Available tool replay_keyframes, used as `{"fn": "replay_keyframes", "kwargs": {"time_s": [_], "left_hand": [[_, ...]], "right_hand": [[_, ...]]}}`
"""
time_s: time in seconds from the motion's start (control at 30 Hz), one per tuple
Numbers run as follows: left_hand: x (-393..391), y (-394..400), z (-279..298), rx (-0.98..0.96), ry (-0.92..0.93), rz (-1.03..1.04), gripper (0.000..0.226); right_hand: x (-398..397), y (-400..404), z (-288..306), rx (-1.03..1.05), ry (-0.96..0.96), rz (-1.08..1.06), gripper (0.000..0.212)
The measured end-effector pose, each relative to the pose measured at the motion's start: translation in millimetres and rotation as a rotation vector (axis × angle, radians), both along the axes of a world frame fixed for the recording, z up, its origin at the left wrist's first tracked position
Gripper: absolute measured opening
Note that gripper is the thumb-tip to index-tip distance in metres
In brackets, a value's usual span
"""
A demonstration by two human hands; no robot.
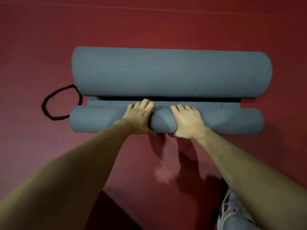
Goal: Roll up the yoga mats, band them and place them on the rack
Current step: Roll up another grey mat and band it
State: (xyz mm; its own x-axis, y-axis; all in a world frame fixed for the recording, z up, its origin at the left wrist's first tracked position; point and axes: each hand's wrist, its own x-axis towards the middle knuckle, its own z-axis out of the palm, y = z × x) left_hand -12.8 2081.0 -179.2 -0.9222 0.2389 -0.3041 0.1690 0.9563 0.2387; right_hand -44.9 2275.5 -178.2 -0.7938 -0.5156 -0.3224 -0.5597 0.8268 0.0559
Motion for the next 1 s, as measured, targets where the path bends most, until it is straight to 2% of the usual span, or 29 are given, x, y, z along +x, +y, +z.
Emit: {"fn": "replay_keyframes", "kwargs": {"time_s": [0.1, 0.2, 0.27, 0.3, 0.33, 0.4, 0.5, 0.6, 0.73, 0.9, 1.0], "left_hand": [[2, -5, 1, -0.006, 0.089, -0.039, 0.092], [-3, -13, -2, 0.05, 0.184, -0.11, 0.087], [-9, -17, -4, 0.104, 0.209, -0.098, 0.08], [-12, -18, -2, 0.13, 0.196, -0.068, 0.078], [-15, -19, 0, 0.149, 0.18, -0.039, 0.077], [-21, -18, -2, 0.153, 0.216, 0.002, 0.074], [-43, -11, -4, 0.055, 0.3, 0.137, 0.063], [-70, 2, 0, -0.065, 0.169, 0.35, 0.045], [-98, 19, -8, 0.013, 0.11, 0.572, 0.034], [-125, 11, -17, 0.066, 0.086, 0.547, 0.045], [-127, 6, -16, 0.106, 0.206, 0.472, 0.043]], "right_hand": [[-2, -1, 3, -0.007, -0.028, -0.032, 0.07], [-19, -3, 16, -0.145, -0.266, -0.223, 0.073], [-38, -3, 24, -0.387, -0.477, -0.457, 0.041], [-48, -5, 25, -0.474, -0.513, -0.534, 0.027], [-58, -9, 26, -0.49, -0.5, -0.549, 0.025], [-75, -19, 24, -0.352, -0.426, -0.515, 0.035], [-86, -31, 15, -0.278, -0.24, -0.48, 0.043], [-84, -32, 9, -0.278, -0.165, -0.356, 0.069], [-98, -29, 9, -0.312, -0.143, -0.258, 0.072], [-91, -9, -1, -0.382, 0.089, -0.098, 0.068], [-83, 1, -15, -0.325, 0.201, 0.05, 0.087]]}}
